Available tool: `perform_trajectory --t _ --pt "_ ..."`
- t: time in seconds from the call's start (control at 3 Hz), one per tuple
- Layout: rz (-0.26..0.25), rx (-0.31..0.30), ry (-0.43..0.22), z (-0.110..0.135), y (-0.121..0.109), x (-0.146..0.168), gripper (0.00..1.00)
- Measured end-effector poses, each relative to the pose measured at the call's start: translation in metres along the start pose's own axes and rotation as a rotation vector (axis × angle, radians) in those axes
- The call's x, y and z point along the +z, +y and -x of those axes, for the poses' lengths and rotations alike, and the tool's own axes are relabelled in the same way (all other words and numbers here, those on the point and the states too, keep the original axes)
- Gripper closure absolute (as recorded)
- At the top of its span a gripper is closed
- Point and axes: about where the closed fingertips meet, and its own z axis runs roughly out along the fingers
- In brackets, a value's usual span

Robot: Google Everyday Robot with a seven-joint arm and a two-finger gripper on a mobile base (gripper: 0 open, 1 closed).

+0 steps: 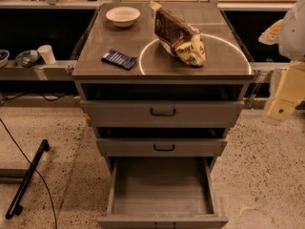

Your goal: Close bottom drawer

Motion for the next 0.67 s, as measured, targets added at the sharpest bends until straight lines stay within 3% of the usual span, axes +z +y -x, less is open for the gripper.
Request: perform_trajectory --t 0.33,0.67 --pt "-0.001 -0.001 0.001 0.0 0.0 0.001 0.0" --pt "-0.036 -0.034 0.029 -0.012 0.007 0.035 0.0"
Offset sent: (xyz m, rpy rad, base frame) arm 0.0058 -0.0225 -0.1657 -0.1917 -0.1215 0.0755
